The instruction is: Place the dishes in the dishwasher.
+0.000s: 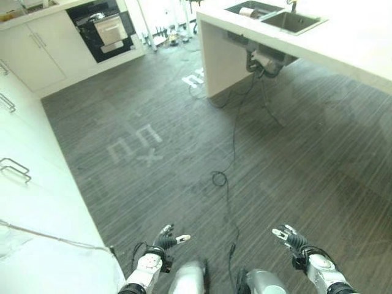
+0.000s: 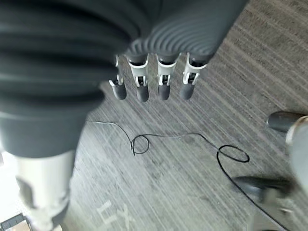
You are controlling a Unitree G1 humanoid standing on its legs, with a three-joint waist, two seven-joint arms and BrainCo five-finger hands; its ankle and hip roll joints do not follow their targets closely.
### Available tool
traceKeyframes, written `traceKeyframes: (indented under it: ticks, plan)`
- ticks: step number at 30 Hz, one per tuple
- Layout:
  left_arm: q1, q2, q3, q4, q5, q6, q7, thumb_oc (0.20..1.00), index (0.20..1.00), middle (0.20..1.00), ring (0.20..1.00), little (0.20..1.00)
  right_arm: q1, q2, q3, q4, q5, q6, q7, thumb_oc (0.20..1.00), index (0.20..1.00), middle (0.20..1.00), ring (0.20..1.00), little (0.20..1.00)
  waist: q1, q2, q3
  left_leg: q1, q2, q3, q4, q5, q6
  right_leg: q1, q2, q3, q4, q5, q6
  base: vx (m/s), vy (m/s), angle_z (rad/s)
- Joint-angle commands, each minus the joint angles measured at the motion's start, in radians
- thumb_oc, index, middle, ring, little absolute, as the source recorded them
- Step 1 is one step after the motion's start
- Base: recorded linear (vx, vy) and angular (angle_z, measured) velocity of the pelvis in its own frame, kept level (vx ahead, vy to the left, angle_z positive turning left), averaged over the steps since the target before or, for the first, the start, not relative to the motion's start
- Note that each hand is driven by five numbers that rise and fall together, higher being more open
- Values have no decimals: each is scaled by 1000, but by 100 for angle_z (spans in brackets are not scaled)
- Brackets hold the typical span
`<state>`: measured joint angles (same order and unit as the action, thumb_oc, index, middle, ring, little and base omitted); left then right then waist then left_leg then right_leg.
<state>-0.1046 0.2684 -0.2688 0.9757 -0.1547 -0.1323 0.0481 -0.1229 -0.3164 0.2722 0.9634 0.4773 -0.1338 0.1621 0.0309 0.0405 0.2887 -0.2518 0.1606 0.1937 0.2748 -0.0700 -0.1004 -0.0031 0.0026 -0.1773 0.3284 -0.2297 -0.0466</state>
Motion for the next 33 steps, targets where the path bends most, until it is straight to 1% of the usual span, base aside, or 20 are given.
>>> traceKeyframes:
  ticks: [1,4,5,7,9,10,12,14,17,19,21,23,24,25,26,27,28,30,31,33]
  plan:
    - [-21,25,13,-25,-32,-75,-12,1000,1000,1000,1000,1000,25,-23,-22,-16,-30,-56,21,1000,1000,1000,1000,1000,-10,-38,-91,12,-42,52,25,55,9,113,-67,-44,-28,-14,100,374,245,-20]
    - [-8,55,27,-43,-26,-81,-30,1000,1000,1000,1000,1000,30,-6,-33,-6,-16,-66,4,1000,1000,1000,1000,1000,18,-63,-104,45,-128,25,25,-15,89,193,-105,-21,-28,-31,130,506,319,-5]
    - [-10,64,28,-47,-20,-77,-38,1000,1000,1000,1000,1000,31,2,-39,-10,-4,-63,-7,1000,1000,1000,1000,1000,18,-70,-109,63,-141,28,25,-31,110,220,-114,-27,-28,12,146,419,284,-14]
    - [-20,78,20,-58,-3,-73,-54,1000,1000,1000,1000,1000,37,18,-50,-31,10,-57,-34,1000,1000,1000,1000,1000,4,-75,-118,101,-176,15,25,-66,156,228,-144,-29,45,186,195,357,307,-23]
    - [-24,100,6,-97,8,-54,-62,1000,1000,1000,1000,1000,65,30,-57,-88,0,-47,-54,1000,1000,1000,1000,1000,-18,-66,-120,145,-216,-7,25,-113,201,124,-181,-7,302,302,220,363,362,55]
    - [-19,108,2,-114,6,-46,-57,1000,1000,1000,1000,1000,71,32,-53,-104,-3,-44,-58,1000,1000,1000,1000,1000,-26,-56,-117,168,-225,-14,25,-135,215,41,-192,9,413,331,219,332,289,78]
    - [-9,112,2,-134,16,-49,-43,1000,1000,1000,1000,1000,69,35,-38,-112,1,-53,-63,1000,1000,1000,1000,1000,-46,-36,-108,189,-212,-26,25,-144,222,-63,-124,-7,398,302,184,213,55,45]
    - [-5,116,2,-157,30,-42,-37,1000,1000,1000,1000,1000,70,38,-32,-122,2,-61,-65,1000,1000,1000,1000,1000,-64,-35,-100,217,-216,-45,25,-163,214,-123,-66,-23,264,275,181,248,-91,19]
    - [-10,116,14,-152,-49,-35,-72,1000,1000,1000,1000,1000,59,20,-41,-101,25,-87,-31,1000,1000,1000,1000,1000,-76,-53,-93,268,-244,-68,25,-211,197,-195,-80,-51,-28,307,201,373,-154,36]
    - [-1,95,16,-135,-85,-39,-89,1000,1000,1000,1000,1000,57,18,-48,-78,29,-104,-25,1000,1000,1000,1000,1000,-77,-70,-101,287,-272,-76,25,-227,188,-267,-118,-35,-28,279,210,451,-187,18]
    - [24,70,9,-99,-72,-61,-90,1000,1000,1000,1000,1000,44,20,-52,-52,37,-116,-30,1000,1000,1000,1000,1000,-79,-55,-109,339,-269,-87,25,-262,177,-256,-123,-41,-28,271,198,668,-281,-9]
    - [31,54,11,-64,-100,-58,-93,1000,1000,1000,1000,1000,28,17,-39,-45,43,-118,-39,1000,1000,1000,1000,1000,-84,-43,-118,370,-262,-103,25,-247,158,-226,-96,-21,-28,238,166,634,-296,-11]
    - [34,45,14,-37,-89,-67,-86,1000,1000,1000,1000,1000,19,14,-32,-44,39,-117,-44,1000,1000,1000,1000,1000,-83,-42,-124,399,-258,-99,25,-201,139,-202,-84,-21,-28,214,146,542,-279,21]
    - [36,37,18,-12,-70,-77,-82,1000,1000,1000,1000,1000,11,9,-26,-42,33,-117,-43,1000,1000,1000,1000,1000,-80,-40,-130,439,-250,-90,25,-124,111,-182,-78,-27,-28,195,131,579,-317,2]
    - [38,24,16,12,-65,-95,-84,1000,1000,1000,1000,1000,6,-2,-17,-47,23,-120,-47,1000,1000,1000,1000,1000,-79,-39,-127,451,-231,-76,87,-1,68,-151,-70,-27,-28,170,109,555,-322,-15]
    - [38,16,15,12,-68,-92,-86,1000,1000,1000,1000,1000,7,-12,-14,-59,10,-123,-60,1000,1000,1000,1000,1000,-79,-45,-120,381,-219,-64,237,72,43,-124,-70,-15,-28,148,88,499,-327,-39]
    - [40,13,21,8,-69,-87,-99,1000,1000,1000,1000,1000,14,-24,-19,-73,4,-120,-66,1000,1000,1000,1000,1000,-79,-53,-107,280,-189,-47,413,112,25,-89,-70,-7,-28,126,67,431,-289,-18]
    - [38,12,26,2,-59,-69,-110,1000,1000,1000,1000,1000,19,-34,-29,-77,7,-130,-66,1000,1000,1000,1000,1000,-75,-61,-90,163,-144,-26,489,100,45,-52,-65,12,-28,103,50,433,-157,-24]
    - [46,14,29,-2,-55,-61,-99,1000,1000,1000,1000,1000,1,-27,-28,-72,-9,-134,-61,1000,1000,1000,1000,1000,-41,-60,-78,131,-198,-42,279,58,71,-23,-61,46,-28,84,66,529,29,-71]
    - [63,17,35,2,-71,-61,-93,1000,1000,1000,1000,1000,-10,-26,-26,-64,-13,-124,-53,1000,1000,1000,1000,1000,-25,-55,-79,143,-199,-69,25,67,70,-11,-43,84,-28,71,85,501,159,-129]
